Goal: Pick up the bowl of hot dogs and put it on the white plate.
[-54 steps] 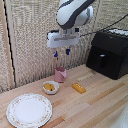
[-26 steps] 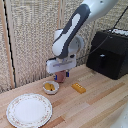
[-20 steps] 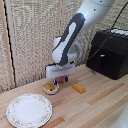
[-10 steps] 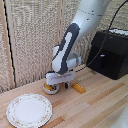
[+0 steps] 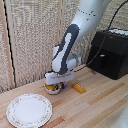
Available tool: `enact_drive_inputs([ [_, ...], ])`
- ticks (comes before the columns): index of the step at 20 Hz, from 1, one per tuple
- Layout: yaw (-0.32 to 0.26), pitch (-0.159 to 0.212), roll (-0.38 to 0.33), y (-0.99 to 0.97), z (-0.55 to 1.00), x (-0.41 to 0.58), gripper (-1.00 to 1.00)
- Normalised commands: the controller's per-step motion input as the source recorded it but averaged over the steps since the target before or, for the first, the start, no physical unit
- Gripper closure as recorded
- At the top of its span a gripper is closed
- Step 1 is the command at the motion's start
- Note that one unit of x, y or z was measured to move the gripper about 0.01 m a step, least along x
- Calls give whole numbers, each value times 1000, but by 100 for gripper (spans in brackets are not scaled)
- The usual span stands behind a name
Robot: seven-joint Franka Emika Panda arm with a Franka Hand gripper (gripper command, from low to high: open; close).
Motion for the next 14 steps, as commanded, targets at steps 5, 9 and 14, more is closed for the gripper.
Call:
enact_drive_inputs([
  [5, 12, -14, 16, 0, 34, -175, 100],
  [9, 28, 6, 86, 0, 189, -195, 100],
  [14, 64, 25, 189, 0, 627, -49, 100],
])
